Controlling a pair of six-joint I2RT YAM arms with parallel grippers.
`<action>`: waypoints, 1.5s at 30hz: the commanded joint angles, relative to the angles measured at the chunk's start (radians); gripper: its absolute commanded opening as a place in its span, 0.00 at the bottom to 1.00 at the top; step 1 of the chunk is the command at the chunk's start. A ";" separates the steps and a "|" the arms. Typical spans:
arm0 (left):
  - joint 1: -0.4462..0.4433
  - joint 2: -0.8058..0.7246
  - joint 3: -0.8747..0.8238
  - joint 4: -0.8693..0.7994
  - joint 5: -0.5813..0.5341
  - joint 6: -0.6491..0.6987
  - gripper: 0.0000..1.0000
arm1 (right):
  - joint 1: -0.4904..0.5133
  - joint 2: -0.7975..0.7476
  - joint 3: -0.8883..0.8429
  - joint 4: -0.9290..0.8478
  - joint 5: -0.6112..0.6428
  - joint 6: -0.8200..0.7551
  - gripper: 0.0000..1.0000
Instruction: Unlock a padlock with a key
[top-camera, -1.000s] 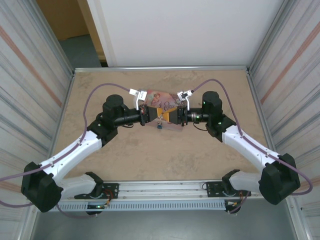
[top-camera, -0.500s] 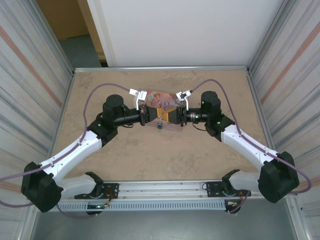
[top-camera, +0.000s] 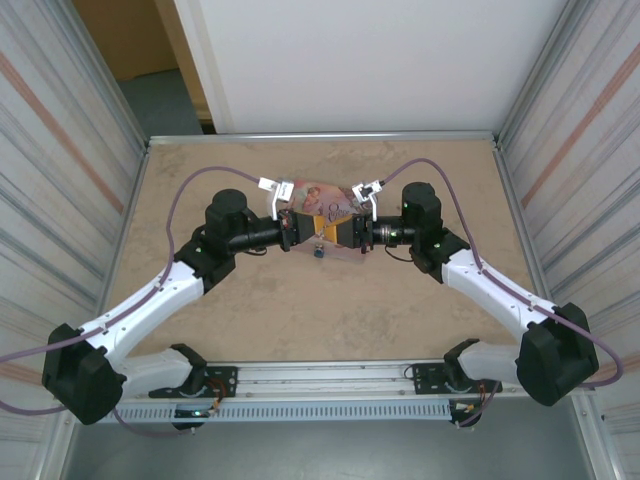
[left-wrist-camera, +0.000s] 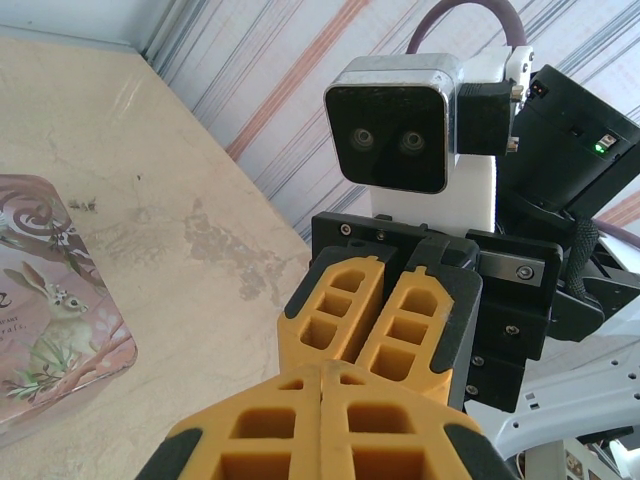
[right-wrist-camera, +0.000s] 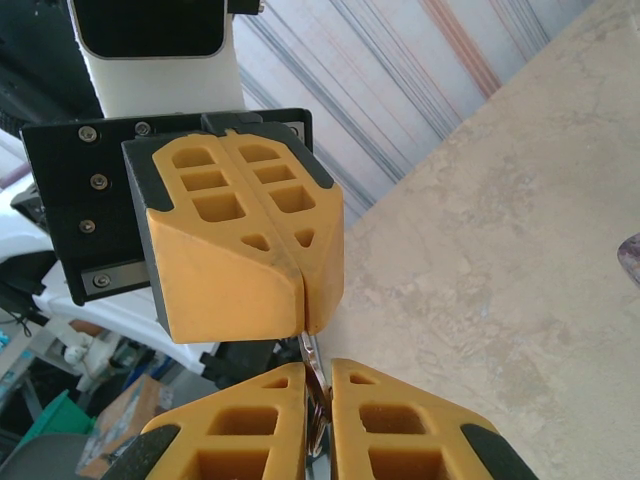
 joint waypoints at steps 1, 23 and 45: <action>0.003 -0.032 -0.002 0.024 -0.015 0.014 0.00 | 0.006 0.000 0.009 -0.009 -0.008 -0.027 0.13; 0.032 -0.073 -0.032 -0.018 -0.049 0.031 0.48 | -0.002 -0.033 0.037 -0.230 0.132 -0.158 0.00; 0.040 -0.056 -0.337 -0.114 -0.301 0.115 0.75 | -0.171 0.375 0.042 -0.124 0.166 -0.034 0.00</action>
